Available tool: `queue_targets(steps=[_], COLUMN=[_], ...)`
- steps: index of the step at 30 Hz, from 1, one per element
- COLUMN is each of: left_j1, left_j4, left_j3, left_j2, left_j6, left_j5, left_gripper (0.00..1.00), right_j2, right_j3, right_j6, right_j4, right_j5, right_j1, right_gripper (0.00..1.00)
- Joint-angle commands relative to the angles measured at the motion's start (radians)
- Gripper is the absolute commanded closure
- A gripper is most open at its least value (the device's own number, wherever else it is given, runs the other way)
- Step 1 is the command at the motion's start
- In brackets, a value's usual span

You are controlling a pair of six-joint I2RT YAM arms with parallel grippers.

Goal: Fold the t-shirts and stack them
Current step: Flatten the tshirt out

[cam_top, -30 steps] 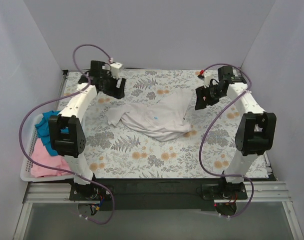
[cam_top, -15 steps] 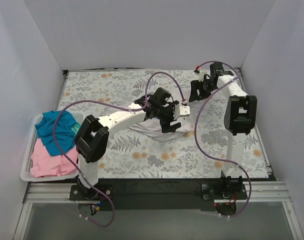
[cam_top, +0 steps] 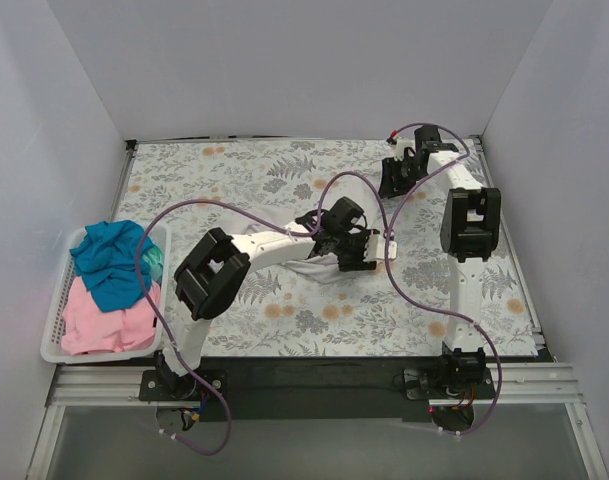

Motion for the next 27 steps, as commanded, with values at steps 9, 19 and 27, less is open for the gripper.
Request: queue_targets(steps=[9,19,27], left_j1=[0.131,0.376,0.522], left_j4=[0.067,0.035,-0.032], left_j3=[-0.118,-0.375,-0.541], left_j2=[-0.241,-0.503,-0.627], left_j6=[-0.238,-0.484,-0.492], left_j5=[-0.057,-0.142,-0.149], left_gripper=[1.0,1.0,1.0], right_j2=[-0.095,-0.532,-0.912], right_j3=[-0.156,-0.676,-1.094], right_j6=[-0.06,-0.265,-0.602], right_j4=[0.009,0.004,-0.085], right_j5=[0.066,0.238,0.404], right_j1=[0.003,-0.119,-0.197], right_gripper=[0.99,0.99,0.99])
